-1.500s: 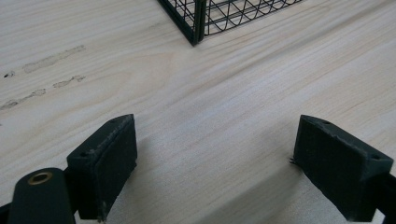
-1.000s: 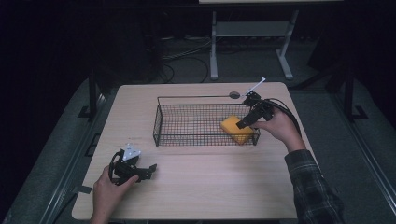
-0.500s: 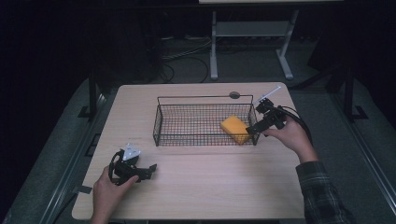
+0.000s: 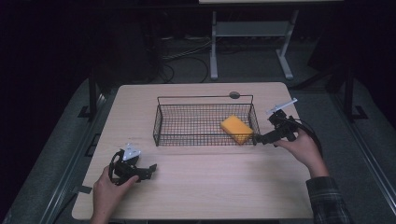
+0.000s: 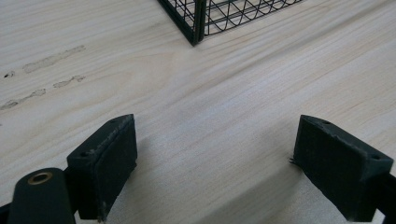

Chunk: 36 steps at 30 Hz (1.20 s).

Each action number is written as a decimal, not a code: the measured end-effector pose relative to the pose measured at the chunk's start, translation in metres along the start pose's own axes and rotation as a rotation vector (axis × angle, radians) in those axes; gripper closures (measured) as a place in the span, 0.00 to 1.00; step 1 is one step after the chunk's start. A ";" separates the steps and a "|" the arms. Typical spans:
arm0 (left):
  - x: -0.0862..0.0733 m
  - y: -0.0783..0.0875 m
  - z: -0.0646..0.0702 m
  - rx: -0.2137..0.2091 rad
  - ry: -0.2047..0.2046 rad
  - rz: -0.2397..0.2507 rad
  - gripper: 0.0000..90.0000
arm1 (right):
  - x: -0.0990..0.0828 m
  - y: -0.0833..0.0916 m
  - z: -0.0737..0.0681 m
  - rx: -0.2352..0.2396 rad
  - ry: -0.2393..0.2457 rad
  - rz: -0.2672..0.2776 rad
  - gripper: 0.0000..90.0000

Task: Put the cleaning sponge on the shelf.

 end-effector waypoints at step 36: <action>0.000 0.000 0.000 0.001 -0.004 -0.001 0.14 | -0.124 -0.006 -0.006 -0.038 -0.083 0.170 0.00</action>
Point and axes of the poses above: each handheld gripper's, and its own axes: y roughly backward along the jaws, x roughly out of its top, z roughly to its right, the point moved 5 cm from there along -y, roughly forward along the jaws, and after that the axes turned 2 degrees about -y, right-handed, at the moved point
